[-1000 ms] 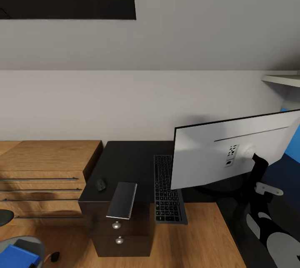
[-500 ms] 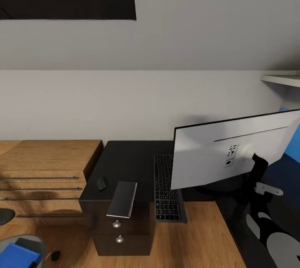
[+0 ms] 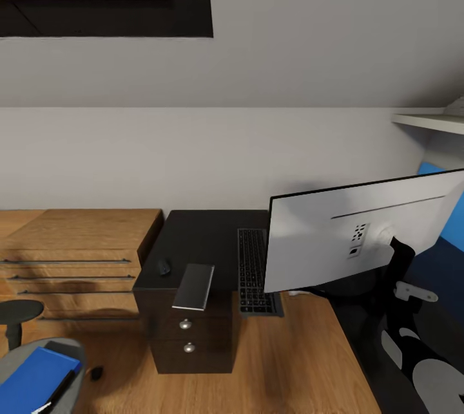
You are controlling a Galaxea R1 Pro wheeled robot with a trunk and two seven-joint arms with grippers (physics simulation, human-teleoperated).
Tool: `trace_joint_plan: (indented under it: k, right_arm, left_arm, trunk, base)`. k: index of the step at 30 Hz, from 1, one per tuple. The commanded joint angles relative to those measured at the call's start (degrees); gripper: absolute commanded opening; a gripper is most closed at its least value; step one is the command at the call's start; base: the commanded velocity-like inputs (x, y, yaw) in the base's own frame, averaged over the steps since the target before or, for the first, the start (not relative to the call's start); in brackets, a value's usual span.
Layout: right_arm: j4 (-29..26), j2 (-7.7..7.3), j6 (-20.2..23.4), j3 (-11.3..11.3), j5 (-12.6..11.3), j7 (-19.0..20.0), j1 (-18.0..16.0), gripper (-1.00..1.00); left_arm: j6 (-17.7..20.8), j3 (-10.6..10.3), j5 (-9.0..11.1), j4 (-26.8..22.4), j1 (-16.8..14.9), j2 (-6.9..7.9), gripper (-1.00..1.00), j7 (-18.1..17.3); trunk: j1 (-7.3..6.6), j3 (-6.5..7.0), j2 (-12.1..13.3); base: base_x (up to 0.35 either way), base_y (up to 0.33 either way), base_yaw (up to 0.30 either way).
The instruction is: In the bedroom, organize the workspace by keeping the computer under the desk, ensuring the monitor is on the desk, placing the keyboard on the desk next to the monitor, placing the mouse on the desk next to the keyboard, moving the folder from the swivel chair onto the desk next to the mouse, stacking the notebook on top of the folder with the pen on top of the notebook, and positioning the swivel chair next to the desk.
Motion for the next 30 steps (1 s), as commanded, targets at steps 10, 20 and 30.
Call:
trace_joint_plan:
  k: [10, 20, 30]
  right_arm:
    - [0.03, -0.01, -0.17, 0.53, 0.43, -0.34, -0.07, -1.0]
    - [0.03, -0.01, -0.17, 0.53, 0.43, -0.34, -0.07, -1.0]
    - [0.03, -0.01, -0.17, 0.53, 0.43, -0.34, -0.06, -1.0]
  left_arm:
    - [0.09, -0.25, 0.59, -0.1, -0.04, 0.1, 1.0, 0.56]
    - [0.09, -0.25, 0.6, -0.1, -0.04, 0.06, 1.0, 0.56]
    - [0.09, -0.25, 0.59, -0.1, -0.04, 0.1, 1.0, 0.56]
  trunk:
    - [-0.03, -0.06, -0.05]
    - [-0.03, -0.06, -0.05]
    - [-0.03, -0.06, -0.05]
  base:
    - [-0.315, 0.0, 0.0]
    - [-0.337, 0.0, 0.0]
    - [-0.337, 0.0, 0.0]
